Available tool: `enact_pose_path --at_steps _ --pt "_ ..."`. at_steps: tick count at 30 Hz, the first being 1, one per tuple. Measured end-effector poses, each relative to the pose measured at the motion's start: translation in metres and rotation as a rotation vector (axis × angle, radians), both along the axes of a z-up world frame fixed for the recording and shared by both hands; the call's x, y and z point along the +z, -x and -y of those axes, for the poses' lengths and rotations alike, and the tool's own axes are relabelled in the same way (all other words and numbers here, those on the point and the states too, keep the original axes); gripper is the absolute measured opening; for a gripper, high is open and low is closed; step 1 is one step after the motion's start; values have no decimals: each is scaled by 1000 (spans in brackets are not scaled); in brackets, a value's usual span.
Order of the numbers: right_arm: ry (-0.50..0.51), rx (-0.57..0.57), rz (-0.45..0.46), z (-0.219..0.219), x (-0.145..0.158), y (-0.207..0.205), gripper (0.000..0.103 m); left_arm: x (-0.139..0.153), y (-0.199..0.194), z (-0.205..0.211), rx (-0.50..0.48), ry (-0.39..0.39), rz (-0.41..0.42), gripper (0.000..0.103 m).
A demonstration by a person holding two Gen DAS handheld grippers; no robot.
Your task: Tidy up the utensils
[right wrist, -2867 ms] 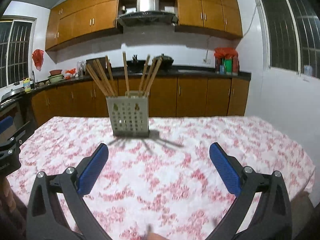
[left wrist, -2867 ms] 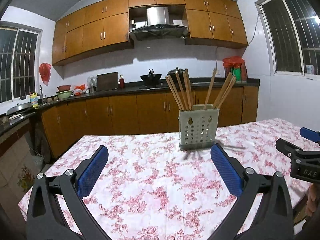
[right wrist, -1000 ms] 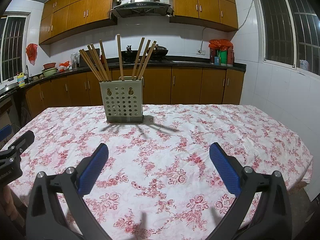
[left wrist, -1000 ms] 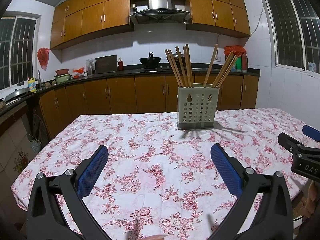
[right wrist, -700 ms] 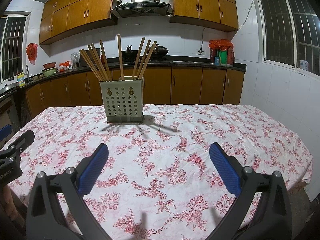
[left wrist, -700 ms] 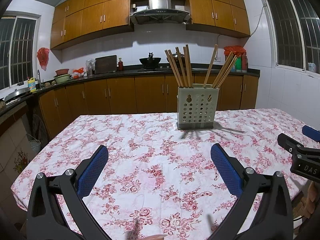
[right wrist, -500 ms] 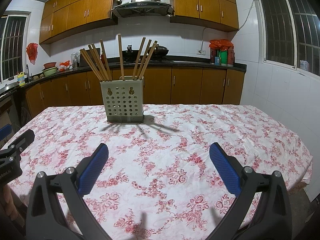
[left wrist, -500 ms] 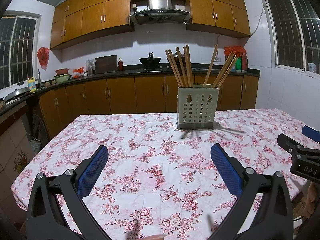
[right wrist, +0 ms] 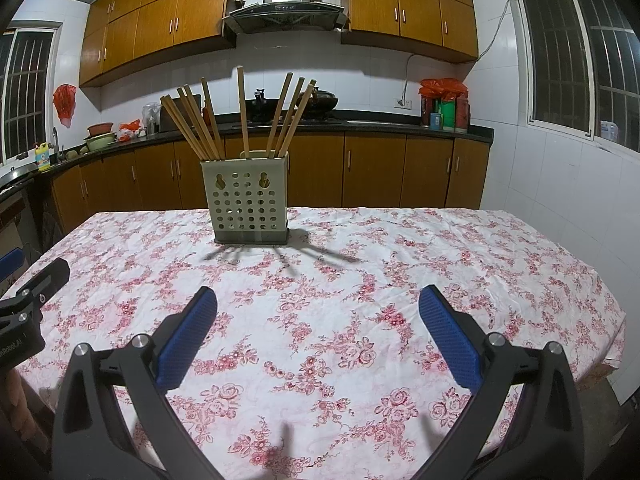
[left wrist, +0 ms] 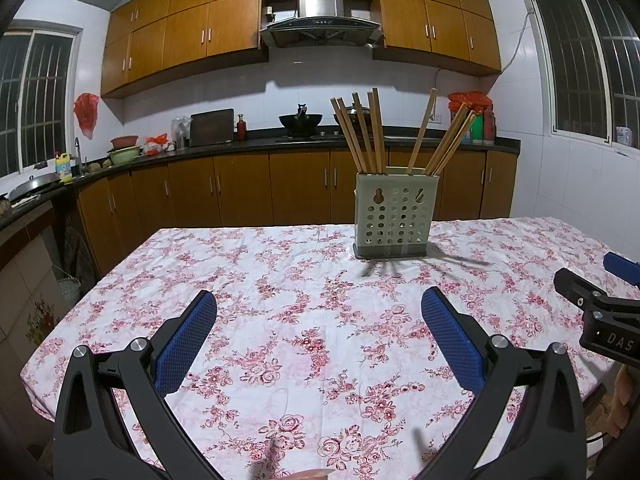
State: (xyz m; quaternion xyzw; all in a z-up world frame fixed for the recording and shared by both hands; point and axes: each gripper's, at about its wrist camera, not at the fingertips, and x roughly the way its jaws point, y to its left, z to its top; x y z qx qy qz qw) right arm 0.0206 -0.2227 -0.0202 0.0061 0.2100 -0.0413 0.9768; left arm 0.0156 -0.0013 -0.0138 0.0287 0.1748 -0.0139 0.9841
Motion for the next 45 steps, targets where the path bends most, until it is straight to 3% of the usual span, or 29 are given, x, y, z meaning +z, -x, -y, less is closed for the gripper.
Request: enact_pose_path --at_steps 45 --pt "-1 1 -1 1 1 0 99 0 0 7 10 12 -7 101"
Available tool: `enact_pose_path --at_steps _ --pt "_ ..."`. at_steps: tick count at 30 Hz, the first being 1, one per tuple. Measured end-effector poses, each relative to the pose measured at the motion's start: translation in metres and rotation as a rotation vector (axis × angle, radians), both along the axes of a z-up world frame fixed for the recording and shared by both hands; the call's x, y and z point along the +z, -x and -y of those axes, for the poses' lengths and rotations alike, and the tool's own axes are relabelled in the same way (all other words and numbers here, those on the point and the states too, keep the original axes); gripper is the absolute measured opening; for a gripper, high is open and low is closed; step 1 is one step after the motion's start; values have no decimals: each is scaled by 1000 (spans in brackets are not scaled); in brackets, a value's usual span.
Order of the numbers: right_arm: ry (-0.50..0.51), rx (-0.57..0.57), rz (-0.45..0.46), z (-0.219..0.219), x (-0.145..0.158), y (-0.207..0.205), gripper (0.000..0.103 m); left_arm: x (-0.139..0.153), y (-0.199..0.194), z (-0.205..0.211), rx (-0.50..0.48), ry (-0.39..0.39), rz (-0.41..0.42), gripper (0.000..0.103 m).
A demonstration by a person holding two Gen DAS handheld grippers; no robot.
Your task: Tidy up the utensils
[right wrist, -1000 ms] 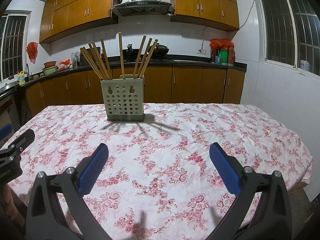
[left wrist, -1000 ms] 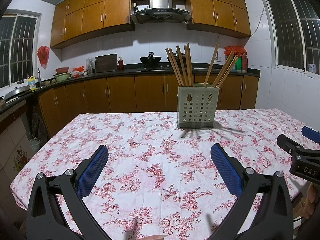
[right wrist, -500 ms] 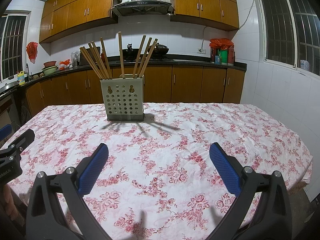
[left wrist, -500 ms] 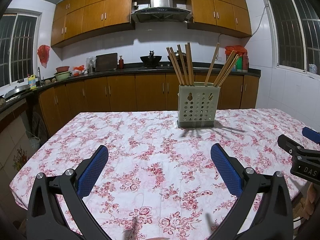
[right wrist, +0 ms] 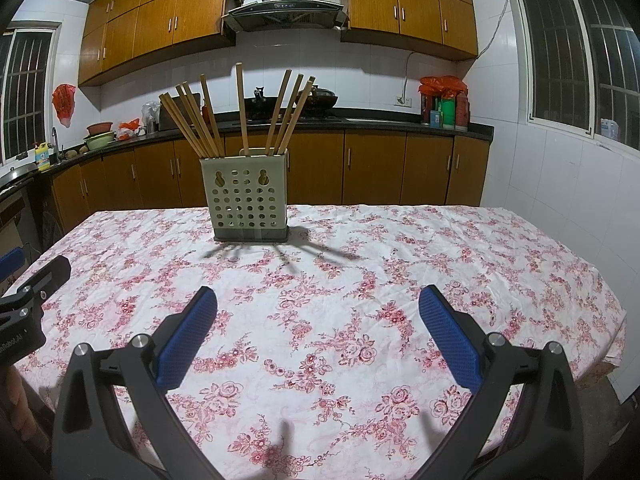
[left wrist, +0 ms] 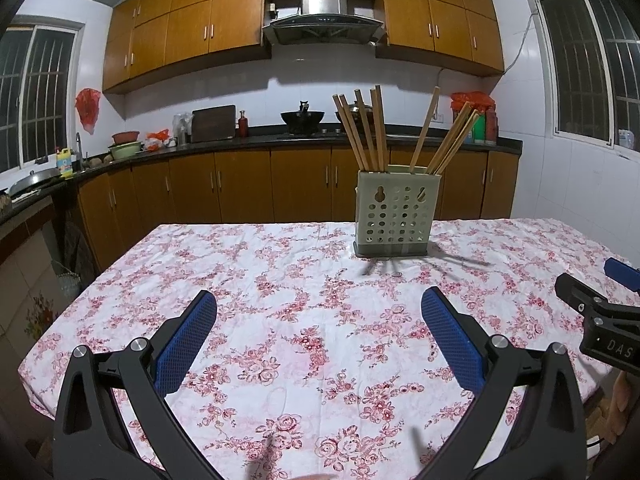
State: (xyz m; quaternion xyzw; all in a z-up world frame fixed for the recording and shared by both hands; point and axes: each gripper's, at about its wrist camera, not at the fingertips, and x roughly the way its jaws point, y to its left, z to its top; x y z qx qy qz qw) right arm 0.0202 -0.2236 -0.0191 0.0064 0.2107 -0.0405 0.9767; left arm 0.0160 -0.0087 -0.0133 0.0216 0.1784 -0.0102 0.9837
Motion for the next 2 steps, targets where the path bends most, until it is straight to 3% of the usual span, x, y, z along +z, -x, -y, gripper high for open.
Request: enact_pose_path --at_steps 2 --pt "0 0 0 0 0 0 99 0 0 2 1 3 -2 101"
